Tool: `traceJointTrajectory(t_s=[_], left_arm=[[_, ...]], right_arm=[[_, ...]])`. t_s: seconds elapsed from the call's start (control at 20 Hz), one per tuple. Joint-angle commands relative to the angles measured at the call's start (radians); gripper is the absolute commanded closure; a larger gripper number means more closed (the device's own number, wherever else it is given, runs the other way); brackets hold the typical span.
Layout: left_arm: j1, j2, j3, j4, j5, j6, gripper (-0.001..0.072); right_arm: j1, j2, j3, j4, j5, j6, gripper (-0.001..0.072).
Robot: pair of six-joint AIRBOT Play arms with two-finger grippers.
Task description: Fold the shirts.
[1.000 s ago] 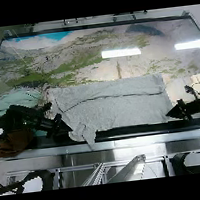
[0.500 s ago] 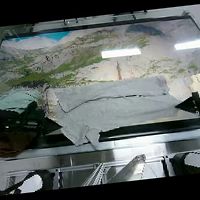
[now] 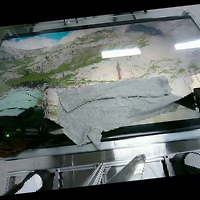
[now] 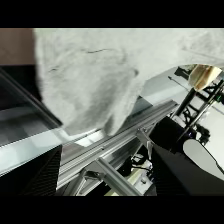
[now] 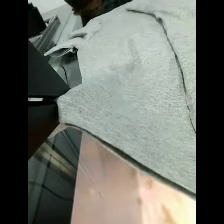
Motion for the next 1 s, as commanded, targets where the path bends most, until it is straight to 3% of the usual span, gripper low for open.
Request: traceJointTrajectory(t_s=[0.0,0.2,0.25,0.3,0.35,0.6,0.95], left_arm=[[-0.001,0.005,-0.138,-0.029,-0.134,-0.023,0.0118],[-0.001,0.005,-0.251,-0.106,-0.290,-0.010,0.0117],[0.000,0.005,-0.272,-0.114,-0.325,-0.007,0.0163],[-0.001,0.005,-0.284,-0.129,-0.349,-0.002,0.0299],[-0.001,0.005,-0.291,-0.146,-0.359,0.004,0.0342],[-0.039,0.005,-0.292,-0.216,-0.381,0.025,0.0343],[-0.489,0.003,-0.178,-0.265,-0.574,0.010,0.0347]], right_arm=[[0.011,-0.014,-0.007,0.003,-0.031,-0.009,0.0696],[0.017,-0.014,-0.007,0.007,-0.036,-0.013,0.0696],[0.018,-0.014,-0.007,0.019,-0.035,-0.020,0.0696],[0.018,-0.014,-0.007,0.029,-0.035,-0.020,0.0696],[0.018,-0.014,-0.007,0.029,-0.035,-0.020,0.0696],[0.018,-0.014,-0.007,0.030,-0.035,-0.020,0.0696],[0.018,-0.013,-0.007,0.029,-0.028,-0.020,0.0696]])
